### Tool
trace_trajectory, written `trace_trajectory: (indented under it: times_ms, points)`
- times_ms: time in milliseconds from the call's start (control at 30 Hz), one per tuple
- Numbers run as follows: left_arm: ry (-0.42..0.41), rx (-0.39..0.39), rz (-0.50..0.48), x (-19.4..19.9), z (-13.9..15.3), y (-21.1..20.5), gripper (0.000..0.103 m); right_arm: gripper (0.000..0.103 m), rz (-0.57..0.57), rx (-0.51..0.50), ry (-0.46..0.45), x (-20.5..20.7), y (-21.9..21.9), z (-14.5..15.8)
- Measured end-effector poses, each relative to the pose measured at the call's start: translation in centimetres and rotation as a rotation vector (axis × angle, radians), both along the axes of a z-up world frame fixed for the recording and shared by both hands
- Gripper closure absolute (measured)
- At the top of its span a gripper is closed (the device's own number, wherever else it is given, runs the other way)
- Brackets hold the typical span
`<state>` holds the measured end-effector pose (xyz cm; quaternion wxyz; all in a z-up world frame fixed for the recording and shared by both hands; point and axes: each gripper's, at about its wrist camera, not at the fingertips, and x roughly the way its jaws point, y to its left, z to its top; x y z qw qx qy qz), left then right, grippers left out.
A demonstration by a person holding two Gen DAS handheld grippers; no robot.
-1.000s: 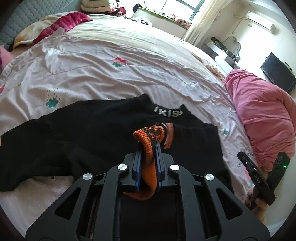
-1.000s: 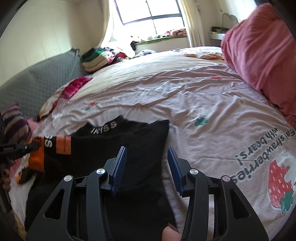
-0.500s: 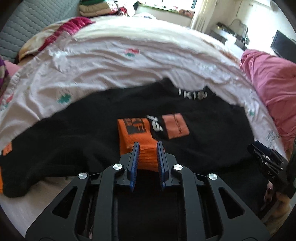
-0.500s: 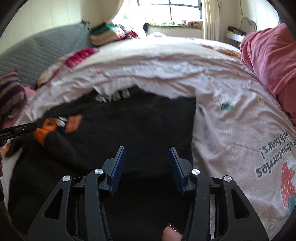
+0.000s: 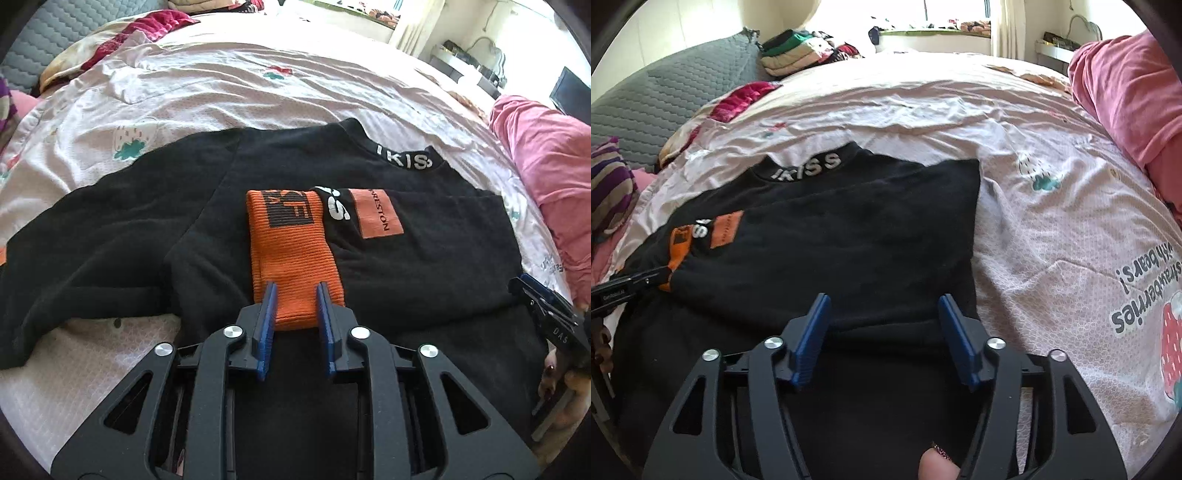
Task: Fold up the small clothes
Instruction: 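Lay the cuff onto the shirt body with the left gripper and open, then move the left gripper to the orange cuff of the other sleeve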
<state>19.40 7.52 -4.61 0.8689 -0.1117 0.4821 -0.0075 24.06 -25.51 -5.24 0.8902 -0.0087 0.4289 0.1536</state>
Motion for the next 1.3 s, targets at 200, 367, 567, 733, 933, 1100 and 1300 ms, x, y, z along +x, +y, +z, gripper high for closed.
trace_trajectory:
  times_ms: [200,367,567,733,933,1100,1300]
  points:
    - [-0.009,-0.009,0.022,-1.4,0.9,0.7,0.066,0.025,0.048,0.004,-0.036,-1.1,1.7,1.0]
    - [-0.025,0.004,0.039,-2.5,1.5,1.0,0.054,0.011,0.067,0.002,-0.064,-1.9,3.0,1.5]
    - [-0.053,0.024,0.056,-3.7,2.4,0.9,0.033,0.006,0.088,0.000,-0.110,-3.3,4.0,2.6]
    - [-0.066,0.022,0.096,-4.8,3.0,1.6,0.012,0.005,0.097,0.015,-0.143,-4.4,4.5,3.8]
    - [-0.081,0.017,0.149,-6.4,3.6,3.3,0.010,0.005,0.108,0.033,-0.164,-5.1,5.5,5.0]
    - [-0.090,0.010,0.184,-7.3,4.1,4.9,0.010,0.005,0.130,0.044,-0.181,-5.7,7.1,6.0]
    - [-0.106,-0.001,0.241,-8.3,4.7,7.3,0.010,0.005,0.169,0.036,-0.187,-6.2,9.7,6.6]
